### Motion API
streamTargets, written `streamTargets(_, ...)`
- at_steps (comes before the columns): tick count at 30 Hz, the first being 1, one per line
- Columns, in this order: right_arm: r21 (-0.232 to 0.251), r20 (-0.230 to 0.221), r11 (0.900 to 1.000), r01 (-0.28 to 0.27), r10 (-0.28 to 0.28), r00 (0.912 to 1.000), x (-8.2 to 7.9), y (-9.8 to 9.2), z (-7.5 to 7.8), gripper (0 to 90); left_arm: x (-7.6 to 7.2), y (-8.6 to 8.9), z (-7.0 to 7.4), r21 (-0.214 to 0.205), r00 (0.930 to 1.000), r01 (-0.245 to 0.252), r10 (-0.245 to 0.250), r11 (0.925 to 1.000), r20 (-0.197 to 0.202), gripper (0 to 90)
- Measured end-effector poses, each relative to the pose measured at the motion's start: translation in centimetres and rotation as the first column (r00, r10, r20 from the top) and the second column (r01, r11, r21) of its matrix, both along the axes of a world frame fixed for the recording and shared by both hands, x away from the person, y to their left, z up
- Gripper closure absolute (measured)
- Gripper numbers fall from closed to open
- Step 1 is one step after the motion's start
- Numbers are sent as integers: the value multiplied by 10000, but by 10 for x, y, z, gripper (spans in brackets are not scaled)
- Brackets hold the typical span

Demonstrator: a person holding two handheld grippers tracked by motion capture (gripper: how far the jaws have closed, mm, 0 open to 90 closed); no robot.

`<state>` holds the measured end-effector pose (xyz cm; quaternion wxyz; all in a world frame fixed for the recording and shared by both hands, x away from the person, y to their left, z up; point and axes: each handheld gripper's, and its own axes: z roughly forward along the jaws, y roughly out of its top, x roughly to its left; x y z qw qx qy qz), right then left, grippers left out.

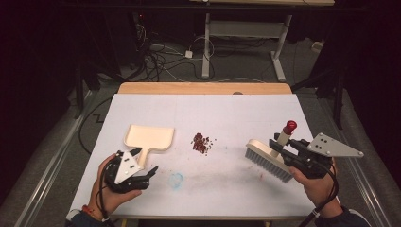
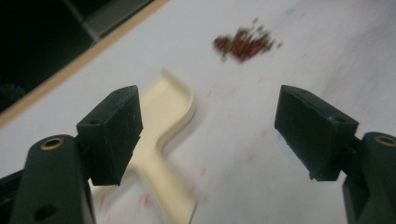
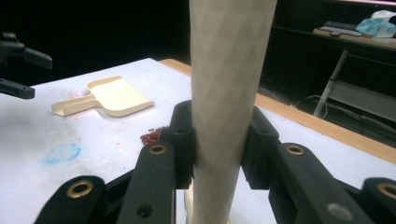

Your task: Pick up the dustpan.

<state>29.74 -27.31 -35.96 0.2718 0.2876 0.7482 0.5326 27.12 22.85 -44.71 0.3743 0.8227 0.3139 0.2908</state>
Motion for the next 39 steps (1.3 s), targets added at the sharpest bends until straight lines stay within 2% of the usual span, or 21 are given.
streamTargets(2, -133, 17, 9999, -13, 14, 10000, 0, 2, -1, 701, -1, 6, -5, 43, 9999, -142, 142, 9999, 13, 227)
streamTargets(3, -199, 39, 9998, -30, 30, 10000, 0, 3, -2, 701, -4, 15, -11, -394, 9981, -472, 456, 9981, -416, 219)
streamTargets(5, -224, 3, 9997, -11, 11, 10000, 1, 4, -4, 701, -5, 19, -12, -467, 9970, -560, 534, 9973, -555, 220)
streamTargets(6, -183, -42, 9998, 7, -8, 10000, 1, 4, -4, 701, -6, 22, -13, -259, 9960, -703, 687, 9972, -564, 220)
streamTargets(12, -164, 16, 9999, -38, 38, 10000, 2, 5, -2, 701, -12, 32, -12, -352, 9920, -1076, 1050, 9936, -707, 212)
streamTargets(15, -275, 95, 9996, -72, 75, 9999, 1, 8, -1, 701, -12, 33, -12, -432, 9896, -1210, 1171, 9917, -829, 204)
streamTargets(20, -257, 41, 9996, -126, 127, 9999, 0, 10, -1, 701, -6, 29, -14, -575, 9811, -1378, 1282, 9888, -1451, 196)
streamTargets(21, -275, 66, 9996, -113, 115, 9999, 0, 9, -1, 701, -6, 29, -14, -575, 9811, -1378, 1282, 9888, -1451, 196)
streamTargets(23, -282, 80, 9996, -102, 104, 9999, 1, 9, -1, 700, -2, 25, -14, -439, 9764, -1546, 1458, 9870, -1591, 197)
streamTargets(24, -282, 80, 9996, -102, 104, 9999, 1, 9, -1, 700, 1, 23, -14, -466, 9733, -1657, 1557, 9851, -1689, 197)
streamTargets(27, -142, 77, 9999, -76, 77, 9999, 2, 7, -1, 700, 13, 16, -17, -236, 9580, -1964, 1867, 9802, -2175, 235)
streamTargets(28, -149, 84, 9999, -62, 63, 9999, 2, 6, -1, 700, 19, 12, -19, -8, 9520, -2018, 1960, 9794, -2350, 264)
streamTargets(30, -85, 37, 10000, -50, 50, 10000, 2, 6, -1, 700, 29, 6, -24, 338, 9455, -1981, 2000, 9796, -2571, 266)
streamTargets(31, -76, 11, 9999, -78, 78, 10000, 2, 6, 0, 700, 35, 5, -27, 524, 9378, -2104, 2167, 9762, -2714, 272)
streamTargets(33, -120, 51, 9999, -94, 95, 9999, 2, 6, 0, 700, 46, 3, -31, 415, 9176, -2433, 2438, 9691, -3141, 285)
streamTargets(35, -151, 54, 9998, -117, 118, 9999, 2, 6, 0, 700, 55, 3, -35, 346, 9032, -2516, 2475, 9672, -3507, 309)
streamTargets(36, -127, 34, 9999, -105, 106, 9999, 2, 7, 0, 700, 63, 0, -41, 448, 8920, -2576, 2554, 9652, -3730, 319)
streamTargets(38, -80, 2, 9998, -156, 156, 9999, 2, 7, -1, 700, 66, 0, -42, 296, 8894, -2641, 2553, 9640, -3792, 312)
streamTargets(39, -52, -30, 9998, -184, 184, 9998, 3, 7, -2, 700, 69, 1, -42, 172, 8824, -2713, 2559, 9623, -3948, 317)
